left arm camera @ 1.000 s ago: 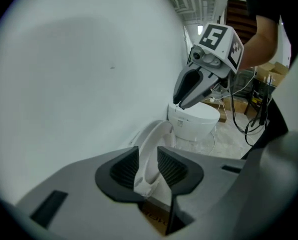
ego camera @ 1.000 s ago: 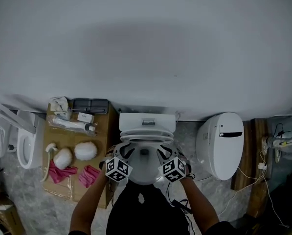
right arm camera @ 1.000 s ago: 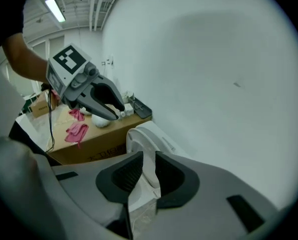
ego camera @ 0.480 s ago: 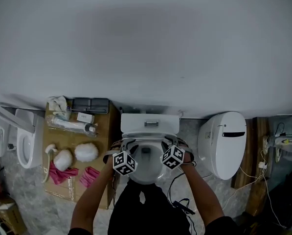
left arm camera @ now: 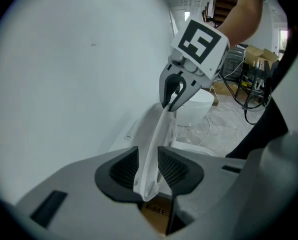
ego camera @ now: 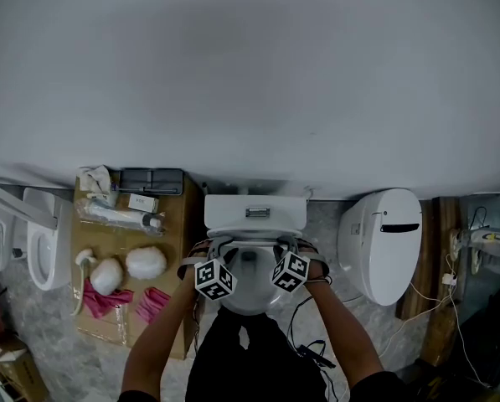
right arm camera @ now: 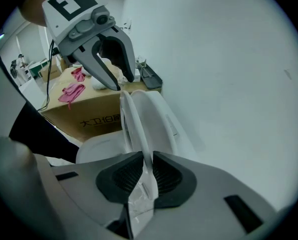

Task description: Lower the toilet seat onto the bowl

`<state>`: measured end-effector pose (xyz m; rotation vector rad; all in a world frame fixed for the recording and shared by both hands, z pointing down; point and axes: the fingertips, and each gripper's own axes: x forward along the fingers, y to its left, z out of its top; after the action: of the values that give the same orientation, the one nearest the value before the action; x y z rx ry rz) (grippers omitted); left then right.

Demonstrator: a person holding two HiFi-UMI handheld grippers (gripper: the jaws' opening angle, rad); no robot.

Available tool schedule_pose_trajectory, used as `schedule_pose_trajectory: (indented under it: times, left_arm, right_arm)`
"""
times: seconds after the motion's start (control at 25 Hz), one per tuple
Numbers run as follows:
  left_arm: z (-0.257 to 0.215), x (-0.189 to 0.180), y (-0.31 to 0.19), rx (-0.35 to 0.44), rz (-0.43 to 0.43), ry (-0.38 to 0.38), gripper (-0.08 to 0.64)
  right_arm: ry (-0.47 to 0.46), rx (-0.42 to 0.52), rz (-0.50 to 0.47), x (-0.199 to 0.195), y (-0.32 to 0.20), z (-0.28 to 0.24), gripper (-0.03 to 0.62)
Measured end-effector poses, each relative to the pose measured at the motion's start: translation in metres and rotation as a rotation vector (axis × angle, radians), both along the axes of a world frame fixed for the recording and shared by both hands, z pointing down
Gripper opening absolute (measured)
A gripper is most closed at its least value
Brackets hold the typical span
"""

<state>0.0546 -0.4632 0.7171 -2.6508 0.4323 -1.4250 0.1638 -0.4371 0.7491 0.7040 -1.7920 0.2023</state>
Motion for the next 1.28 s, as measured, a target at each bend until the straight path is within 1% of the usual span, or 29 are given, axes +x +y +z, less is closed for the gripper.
schedule_pose_trajectory:
  times: [0.2,0.4,0.68,0.84,0.88,1.0,1.12,1.2,1.28]
  left_arm:
    - [0.010,0.002,0.009,-0.024,0.039,-0.022,0.130]
    - [0.011,-0.001,0.027,-0.043,0.100,-0.055,0.129]
    - [0.036,-0.008,0.050,-0.079,0.154,-0.124,0.129]
    - [0.044,-0.012,0.066,-0.123,0.187,-0.122,0.074]
    - [0.045,-0.012,0.072,-0.125,0.197,-0.120,0.069]
    - [0.047,-0.015,0.086,-0.134,0.219,-0.112,0.067]
    - [0.050,-0.015,0.094,-0.133,0.235,-0.107,0.067]
    - [0.052,-0.017,0.100,-0.130,0.242,-0.126,0.067]
    - [0.055,-0.018,0.109,-0.140,0.226,-0.144,0.072]
  right_arm:
    - [-0.007,-0.026,-0.050,-0.006,0.019,-0.001,0.072]
    - [-0.009,-0.044,-0.049,-0.007,0.031,-0.002,0.072]
    - [0.014,-0.078,-0.062,-0.015,0.056,0.002,0.072]
    - [0.027,-0.084,-0.036,-0.018,0.070,0.006,0.074]
    - [0.027,-0.088,-0.029,-0.018,0.075,0.007,0.074]
    - [0.035,-0.097,-0.020,-0.022,0.088,0.009,0.077]
    - [0.034,-0.086,-0.003,-0.022,0.096,0.010,0.078]
    - [0.024,-0.078,0.002,-0.023,0.102,0.012,0.080]
    - [0.017,-0.072,-0.009,-0.025,0.112,0.014,0.081]
